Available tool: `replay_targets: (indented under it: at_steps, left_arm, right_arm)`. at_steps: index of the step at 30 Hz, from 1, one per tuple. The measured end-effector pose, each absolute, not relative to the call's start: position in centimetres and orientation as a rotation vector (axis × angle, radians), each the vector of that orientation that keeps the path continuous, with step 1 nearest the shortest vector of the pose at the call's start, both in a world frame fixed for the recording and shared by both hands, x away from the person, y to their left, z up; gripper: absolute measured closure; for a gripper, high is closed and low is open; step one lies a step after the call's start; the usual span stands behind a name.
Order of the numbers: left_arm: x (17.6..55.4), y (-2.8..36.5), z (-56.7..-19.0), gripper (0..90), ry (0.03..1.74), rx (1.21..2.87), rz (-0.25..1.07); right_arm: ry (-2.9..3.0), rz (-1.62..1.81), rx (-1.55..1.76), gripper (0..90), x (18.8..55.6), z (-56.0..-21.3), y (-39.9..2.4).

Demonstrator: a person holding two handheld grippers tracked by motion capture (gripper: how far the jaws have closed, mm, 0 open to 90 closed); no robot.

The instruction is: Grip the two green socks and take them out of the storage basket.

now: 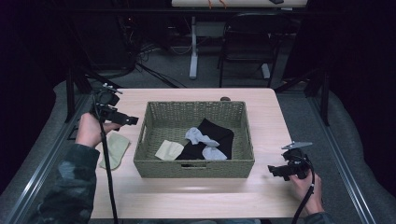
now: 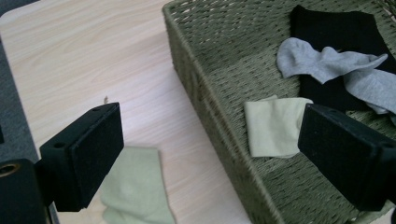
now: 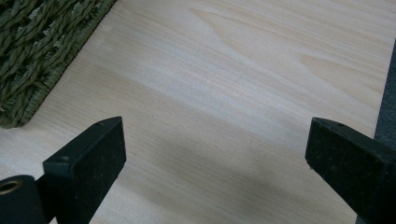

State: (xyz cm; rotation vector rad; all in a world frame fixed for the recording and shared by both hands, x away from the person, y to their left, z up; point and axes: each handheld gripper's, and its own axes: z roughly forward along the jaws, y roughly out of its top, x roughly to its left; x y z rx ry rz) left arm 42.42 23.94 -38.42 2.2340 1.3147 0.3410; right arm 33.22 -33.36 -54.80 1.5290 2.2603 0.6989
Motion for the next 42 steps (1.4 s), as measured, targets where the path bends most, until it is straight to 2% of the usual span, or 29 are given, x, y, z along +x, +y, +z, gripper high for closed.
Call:
replay_targets:
  at_steps: [17, 42]
  left_arm:
    - [44.1, 18.0, -40.1, 4.0, 1.193, 2.354, 0.294]
    - [45.5, 12.3, -46.9, 7.8, 1.155, 2.474, 0.119]
  right_arm:
    - [2.262, 0.702, 1.527, 4.2, 33.2, -54.8, -33.4]
    - [2.268, 0.704, 1.522, 4.3, 33.2, -54.7, -33.5]
